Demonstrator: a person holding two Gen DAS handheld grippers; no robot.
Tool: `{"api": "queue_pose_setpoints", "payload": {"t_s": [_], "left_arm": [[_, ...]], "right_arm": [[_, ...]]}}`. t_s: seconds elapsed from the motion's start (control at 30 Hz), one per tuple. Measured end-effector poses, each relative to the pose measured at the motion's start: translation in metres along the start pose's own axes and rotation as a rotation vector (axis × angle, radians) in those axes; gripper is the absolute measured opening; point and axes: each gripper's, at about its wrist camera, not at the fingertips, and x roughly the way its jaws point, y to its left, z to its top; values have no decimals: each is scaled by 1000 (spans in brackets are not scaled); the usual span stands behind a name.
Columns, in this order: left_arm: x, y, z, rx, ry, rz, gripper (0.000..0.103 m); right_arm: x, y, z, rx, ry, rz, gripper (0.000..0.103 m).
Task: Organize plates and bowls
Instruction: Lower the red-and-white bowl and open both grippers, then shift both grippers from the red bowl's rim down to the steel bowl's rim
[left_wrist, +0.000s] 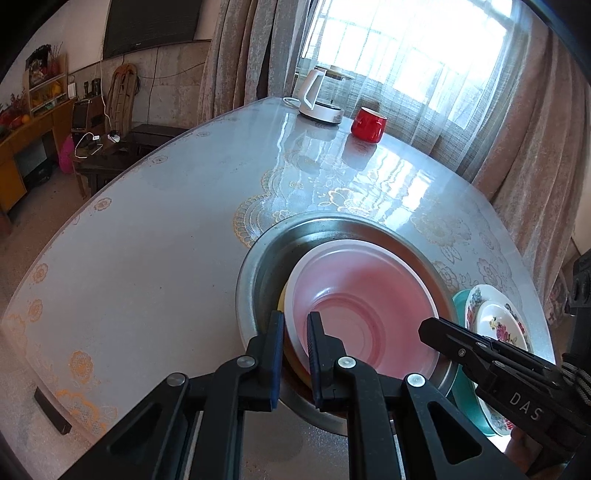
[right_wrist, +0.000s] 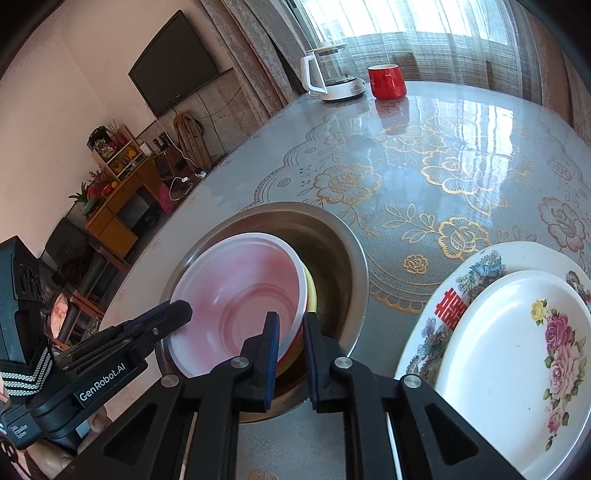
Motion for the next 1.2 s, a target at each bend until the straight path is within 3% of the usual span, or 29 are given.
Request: {"api": "queue_pose_setpoints", "payload": {"t_s": [0.13,0.23,0.47,0.67,1.2], "left_arm": [[1,-1,0,18,-4,8,13],[4,-3,2,33,-8,17,12],[9,-8,3,68,-26,51,12],[11,-10,3,80,-37,63,13],[19,-15,8,114,-46,86,13]], "right_arm": [[0,1,1,-12,7,-10,15],[0,1,5,-26,8,-27,22],[5,10,6,-79,12,-70,22],[7,20,3,-145,-2,-129,19],[13,20,11,-181,-21,-158,12]]}}
